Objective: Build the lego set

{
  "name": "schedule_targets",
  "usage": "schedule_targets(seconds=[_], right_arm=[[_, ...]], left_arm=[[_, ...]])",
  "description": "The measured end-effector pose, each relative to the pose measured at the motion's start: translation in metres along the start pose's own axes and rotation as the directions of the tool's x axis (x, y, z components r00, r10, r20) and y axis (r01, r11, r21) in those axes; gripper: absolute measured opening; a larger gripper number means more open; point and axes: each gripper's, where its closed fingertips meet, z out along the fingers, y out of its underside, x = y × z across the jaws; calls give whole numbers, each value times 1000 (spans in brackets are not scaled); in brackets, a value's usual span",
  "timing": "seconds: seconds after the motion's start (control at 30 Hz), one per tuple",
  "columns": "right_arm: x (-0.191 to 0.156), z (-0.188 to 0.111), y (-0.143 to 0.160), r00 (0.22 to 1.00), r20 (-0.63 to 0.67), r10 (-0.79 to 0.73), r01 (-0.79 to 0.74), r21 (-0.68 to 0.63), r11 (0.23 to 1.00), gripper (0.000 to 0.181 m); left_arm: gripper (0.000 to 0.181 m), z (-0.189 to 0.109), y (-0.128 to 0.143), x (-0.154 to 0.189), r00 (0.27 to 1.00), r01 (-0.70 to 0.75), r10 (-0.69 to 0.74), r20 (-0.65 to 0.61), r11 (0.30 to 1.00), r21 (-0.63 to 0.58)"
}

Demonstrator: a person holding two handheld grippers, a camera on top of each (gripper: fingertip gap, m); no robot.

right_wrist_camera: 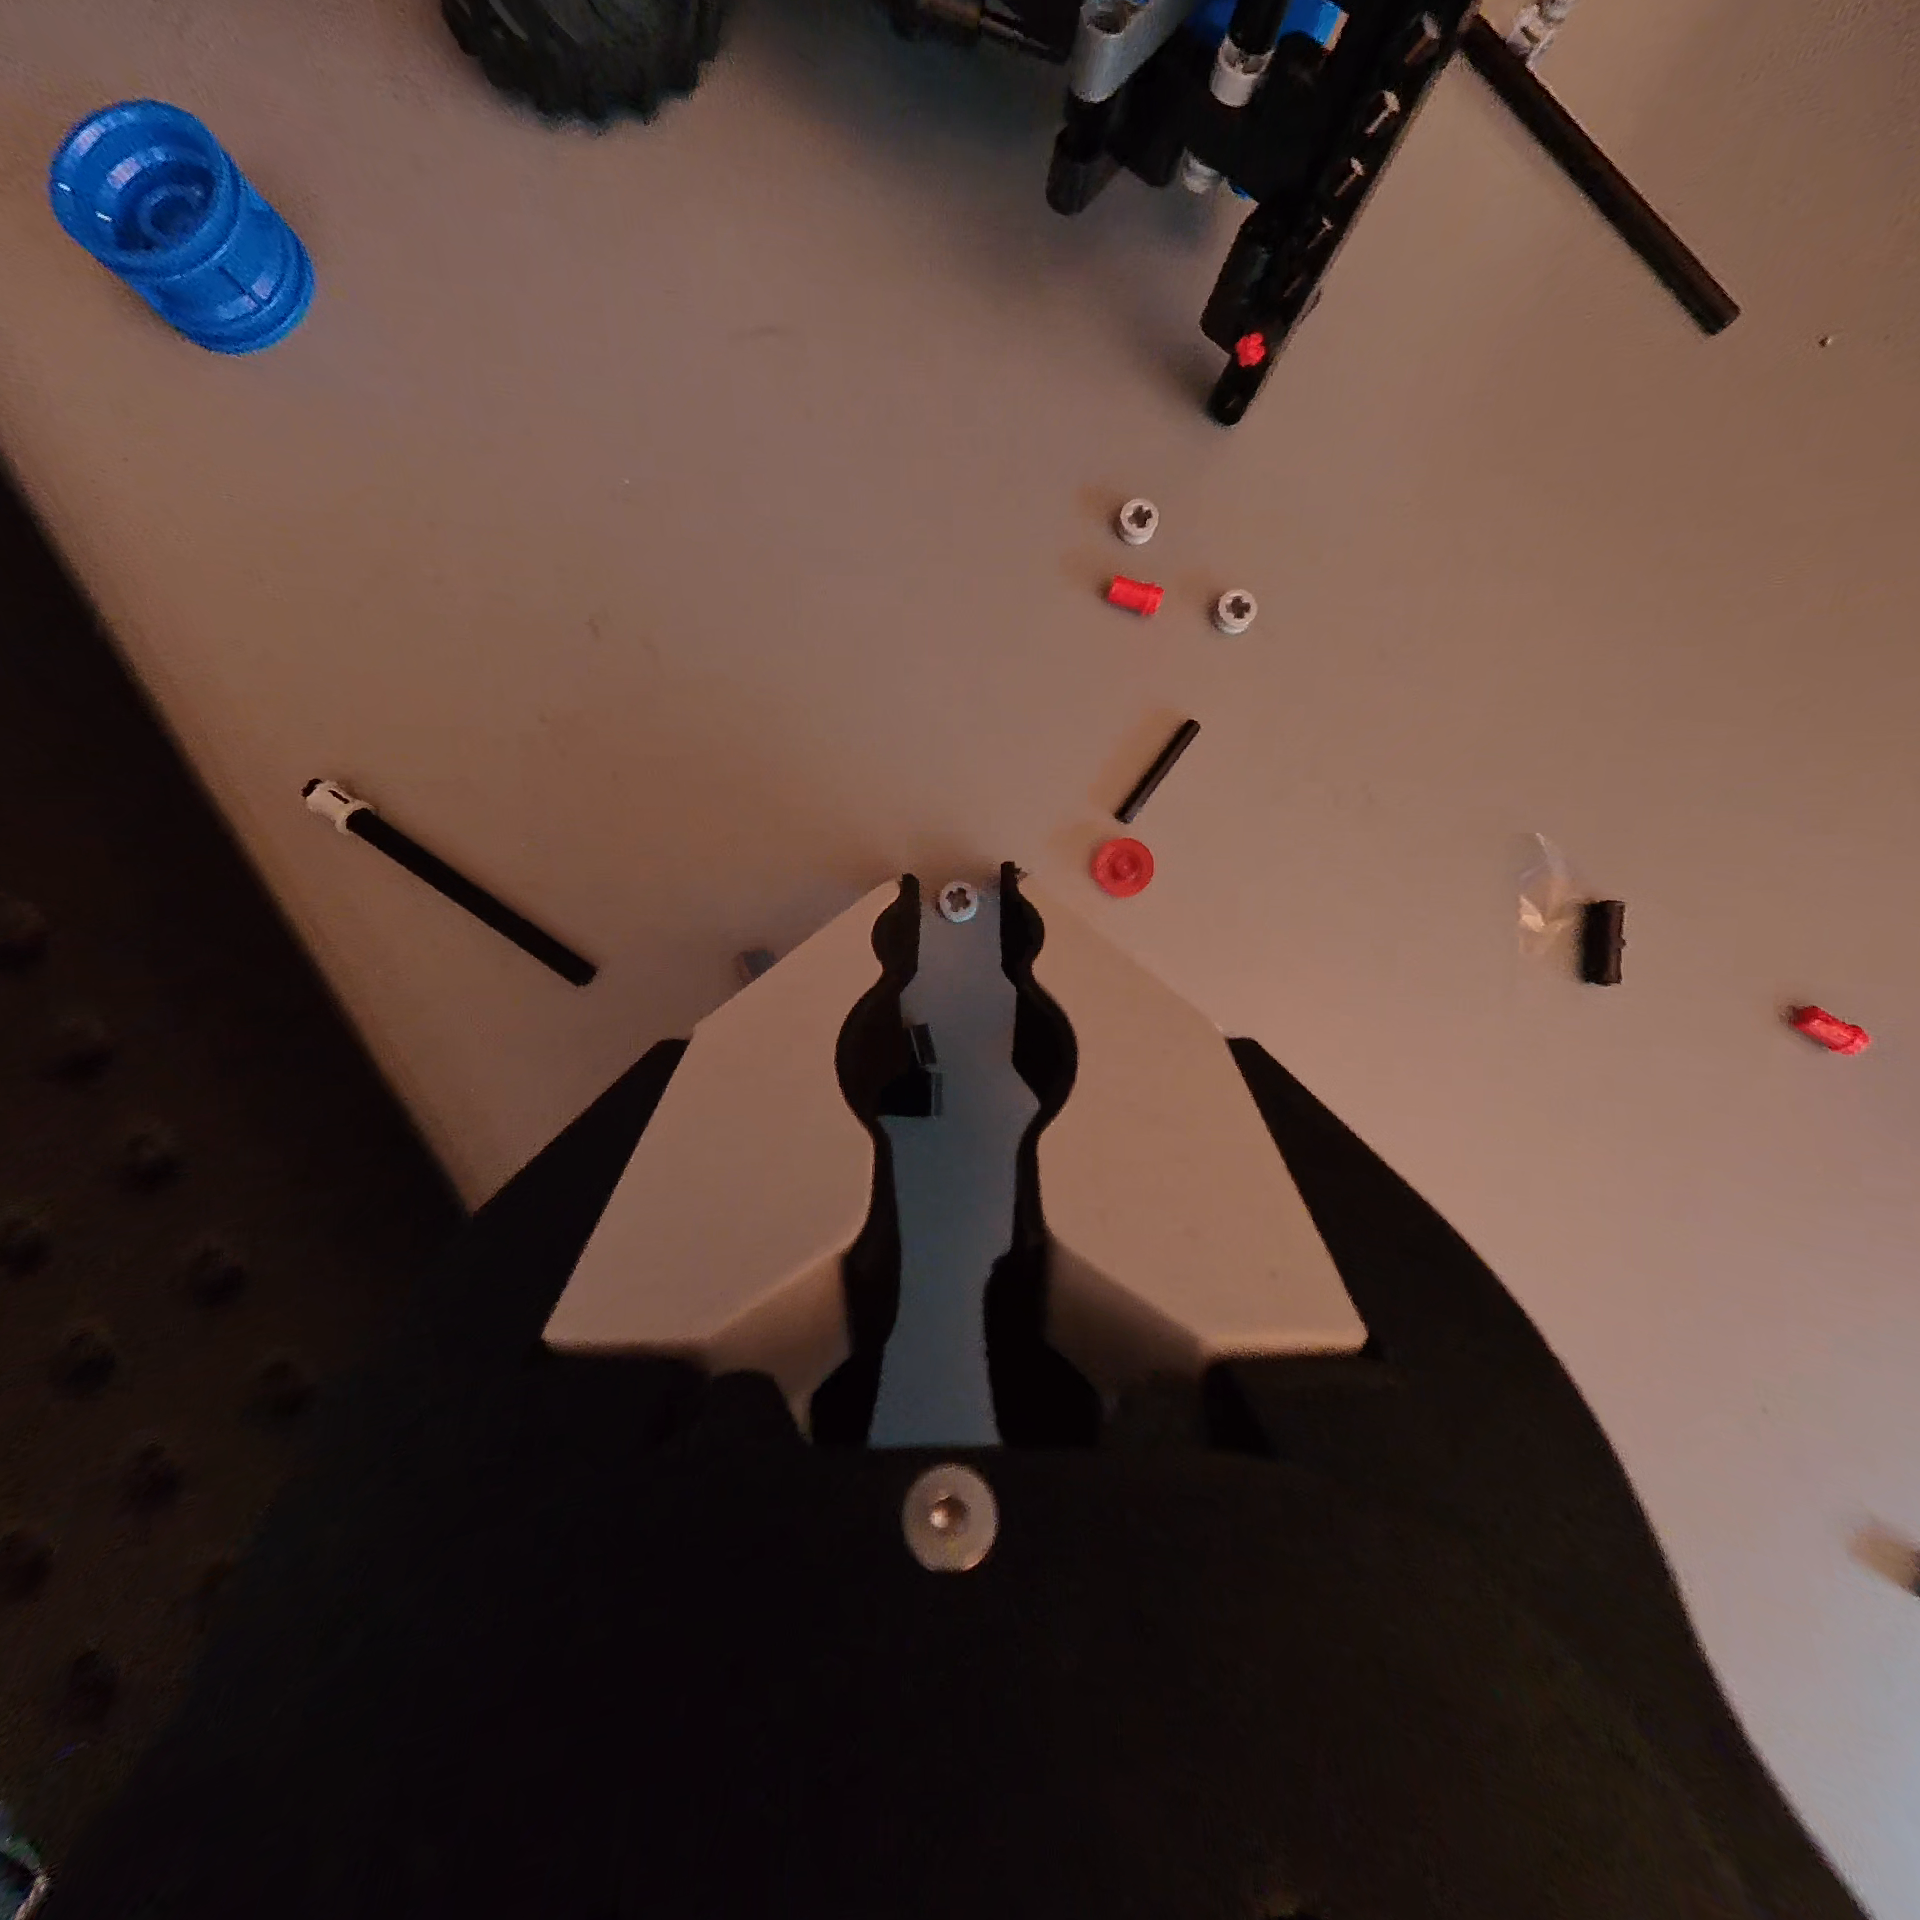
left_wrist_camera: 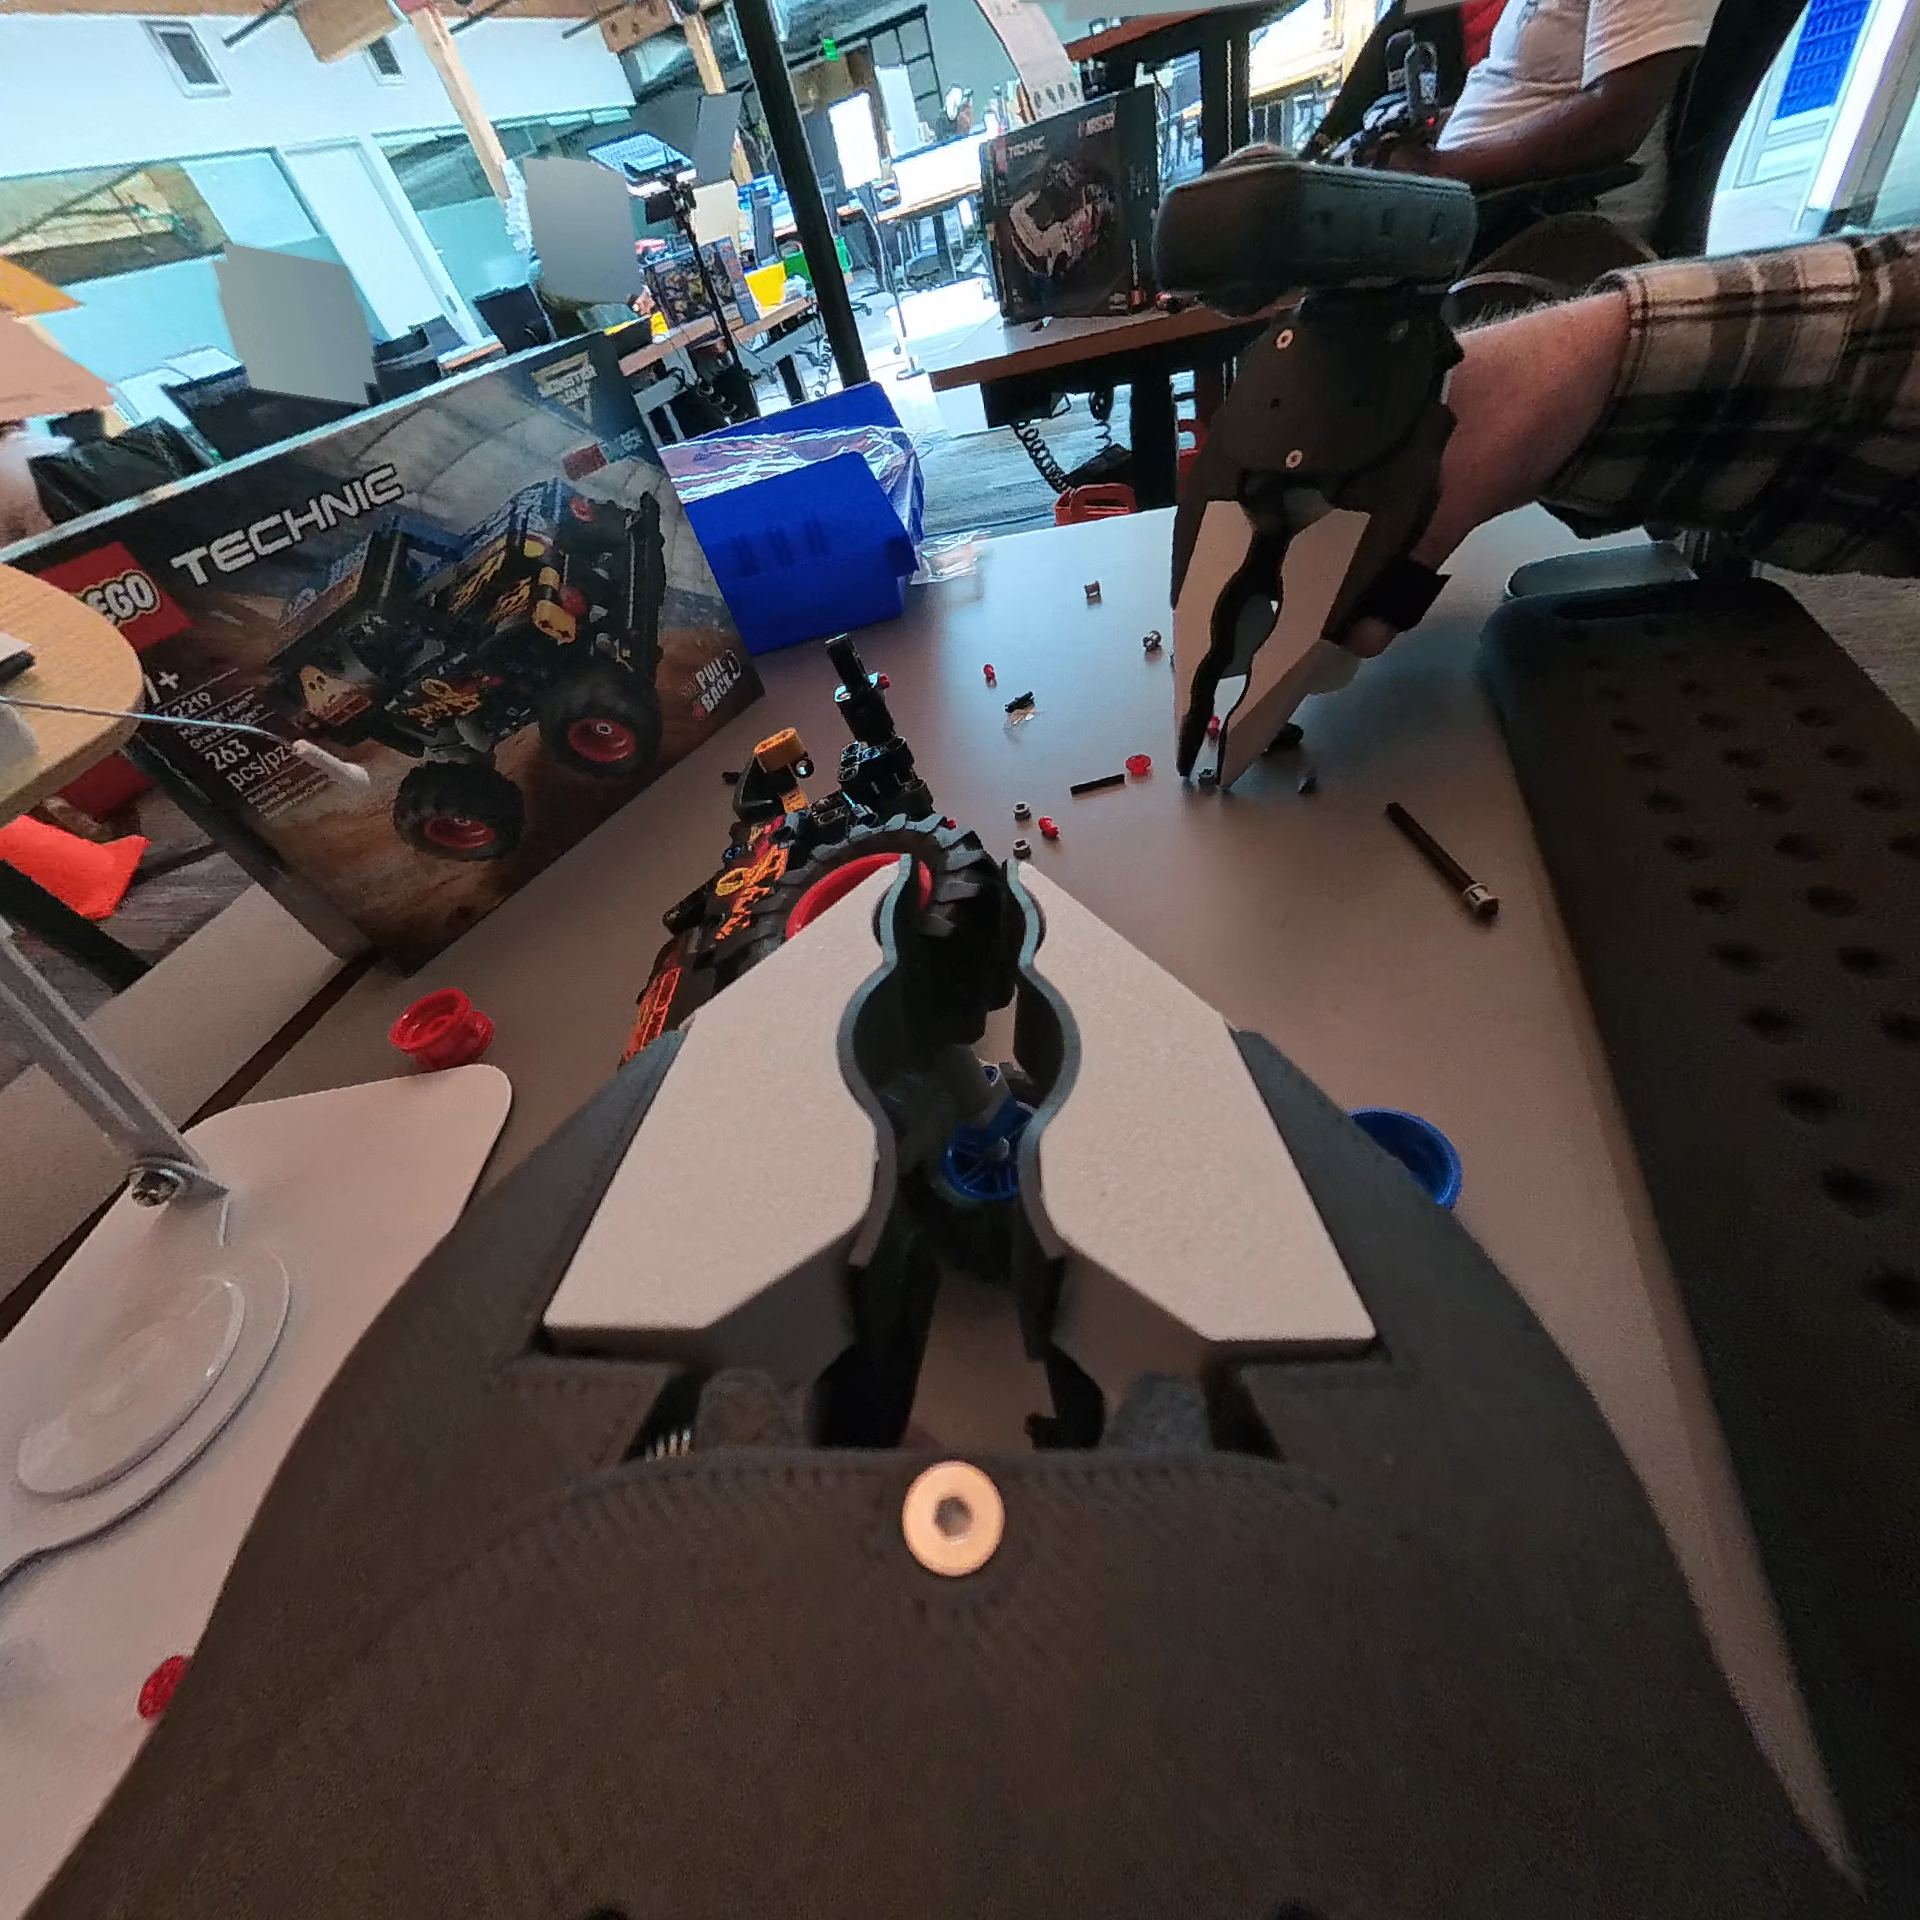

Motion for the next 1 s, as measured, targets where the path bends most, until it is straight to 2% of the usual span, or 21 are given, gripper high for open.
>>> schedule_targets(seconds=[0.07,0.13,0.33,0.47,0.63,0.73,0.83,1.0], right_arm=[[3,-2,2,1000,-11,9,-9,0,1000,13],[2,-2,3,1000,-2,10,-10,6,1000,5],[1,-2,-5,1000,6,2,-2,42,999,4],[-8,-12,-49,999,31,-42,37,160,986,4],[-38,-24,-141,977,98,-190,146,342,928,5],[-56,-18,-189,954,151,-258,179,403,897,4],[-62,5,-207,934,179,-310,229,366,902,4],[-64,24,-211,919,235,-315,234,319,919,4]], left_arm=[[15,1,0,3,1000,-16,16,-6,1000,1],[14,1,0,4,1000,-20,20,-9,1000,2],[14,1,0,6,999,-53,53,-3,999,4],[15,1,0,8,996,-94,94,-5,996,7],[16,1,1,10,986,-164,164,7,986,5],[17,1,1,12,978,-210,210,11,978,1],[19,1,2,13,972,-236,236,16,972,-5],[24,-2,1,12,966,-256,256,24,967,-4]])
